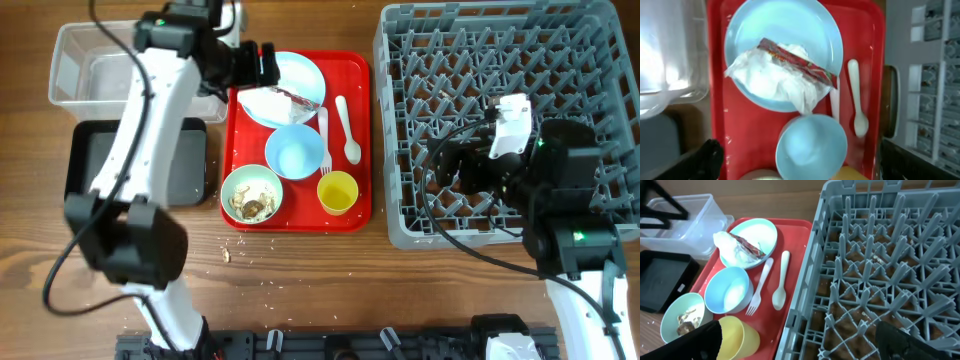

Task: Sort waste into correct bins and load items into the dishwasher rack
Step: 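Grasp the napkin and red wrapper on the blue plate with left gripper, then carry the napkin trash left and drop it into the clear bin, then grasp the yellow cup on the red tray with left gripper, then hand the yellow cup from left gripper to right gripper, then place the yellow cup upside down in the rack with right gripper, then grasp the green bowl with rice scraps using left gripper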

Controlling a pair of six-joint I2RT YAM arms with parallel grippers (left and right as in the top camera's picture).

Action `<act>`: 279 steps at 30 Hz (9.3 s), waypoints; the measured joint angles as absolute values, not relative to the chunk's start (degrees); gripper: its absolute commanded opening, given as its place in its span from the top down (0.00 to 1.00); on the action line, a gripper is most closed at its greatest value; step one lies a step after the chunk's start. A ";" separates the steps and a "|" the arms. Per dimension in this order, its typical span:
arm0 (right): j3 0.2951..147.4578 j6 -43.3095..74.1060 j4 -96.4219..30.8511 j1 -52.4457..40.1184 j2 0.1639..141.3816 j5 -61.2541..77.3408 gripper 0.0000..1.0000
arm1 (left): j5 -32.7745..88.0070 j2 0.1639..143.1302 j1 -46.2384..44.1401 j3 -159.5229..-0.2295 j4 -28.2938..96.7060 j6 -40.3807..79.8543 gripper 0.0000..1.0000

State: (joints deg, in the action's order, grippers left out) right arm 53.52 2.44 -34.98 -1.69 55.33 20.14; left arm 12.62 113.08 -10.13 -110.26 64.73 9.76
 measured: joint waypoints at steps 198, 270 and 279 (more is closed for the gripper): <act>75.16 16.91 -74.26 -4.67 70.24 16.62 0.50 | 31.22 102.85 -5.93 -88.14 51.42 12.71 0.40; 86.19 17.61 -70.13 -14.96 93.82 3.60 0.00 | 4.40 100.49 -26.00 -74.81 63.86 14.52 0.96; 86.19 17.61 -70.00 -14.96 93.82 3.60 0.00 | 15.59 97.58 -7.55 -83.44 66.63 13.39 0.96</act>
